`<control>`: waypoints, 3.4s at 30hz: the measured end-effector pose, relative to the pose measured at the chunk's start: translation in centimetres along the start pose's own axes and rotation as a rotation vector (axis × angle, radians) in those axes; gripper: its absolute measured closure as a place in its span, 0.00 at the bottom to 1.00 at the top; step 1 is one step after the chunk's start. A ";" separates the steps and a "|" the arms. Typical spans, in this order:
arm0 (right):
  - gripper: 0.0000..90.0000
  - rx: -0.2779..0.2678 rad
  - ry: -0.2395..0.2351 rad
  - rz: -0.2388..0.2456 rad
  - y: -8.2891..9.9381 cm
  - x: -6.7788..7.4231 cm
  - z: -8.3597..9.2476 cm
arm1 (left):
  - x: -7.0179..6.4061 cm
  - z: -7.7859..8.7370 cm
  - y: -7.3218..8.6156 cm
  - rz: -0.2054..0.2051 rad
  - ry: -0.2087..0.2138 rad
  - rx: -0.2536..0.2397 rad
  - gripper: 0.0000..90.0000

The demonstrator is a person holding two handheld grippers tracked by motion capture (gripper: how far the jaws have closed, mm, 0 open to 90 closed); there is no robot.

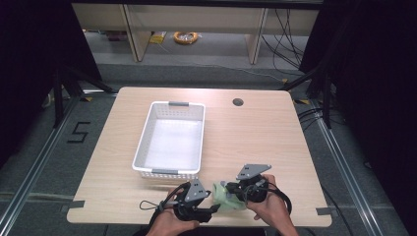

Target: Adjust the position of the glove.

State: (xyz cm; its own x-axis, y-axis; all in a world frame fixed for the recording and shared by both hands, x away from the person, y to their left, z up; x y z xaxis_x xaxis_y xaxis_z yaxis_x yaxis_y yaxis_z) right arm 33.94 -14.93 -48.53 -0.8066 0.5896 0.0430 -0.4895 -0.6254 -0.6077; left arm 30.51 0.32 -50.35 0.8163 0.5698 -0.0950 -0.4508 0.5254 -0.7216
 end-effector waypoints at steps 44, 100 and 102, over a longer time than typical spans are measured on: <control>0.74 0.004 -0.051 -0.179 2.7 0.7 -0.2 | 4.0 -3.5 -3.7 0.110 0.076 0.079 0.62; 0.98 0.043 -0.157 -0.056 -1.2 -3.5 -1.2 | -0.7 -0.3 -0.8 -0.021 0.012 0.003 0.97; 0.98 0.028 -0.136 -0.081 -0.9 -3.3 -0.4 | -0.1 0.2 -1.3 -0.031 -0.002 -0.011 0.97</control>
State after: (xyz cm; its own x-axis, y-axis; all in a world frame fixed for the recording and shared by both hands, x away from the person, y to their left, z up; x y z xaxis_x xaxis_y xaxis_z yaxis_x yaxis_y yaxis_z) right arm 37.15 -16.09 -48.43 -0.8005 0.5654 0.1988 -0.5622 -0.5936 -0.5759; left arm 30.94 -0.26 -49.23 0.8290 0.5547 -0.0712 -0.4214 0.5360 -0.7316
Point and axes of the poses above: each handheld gripper's, and its own axes: z roughly backward along the jaws, y roughly out of its underside, x roughly to its left, the point moved 5 cm from there along -z, roughly forward along the jaws, and after that the axes turned 6 degrees about x, right-handed, at the moved point
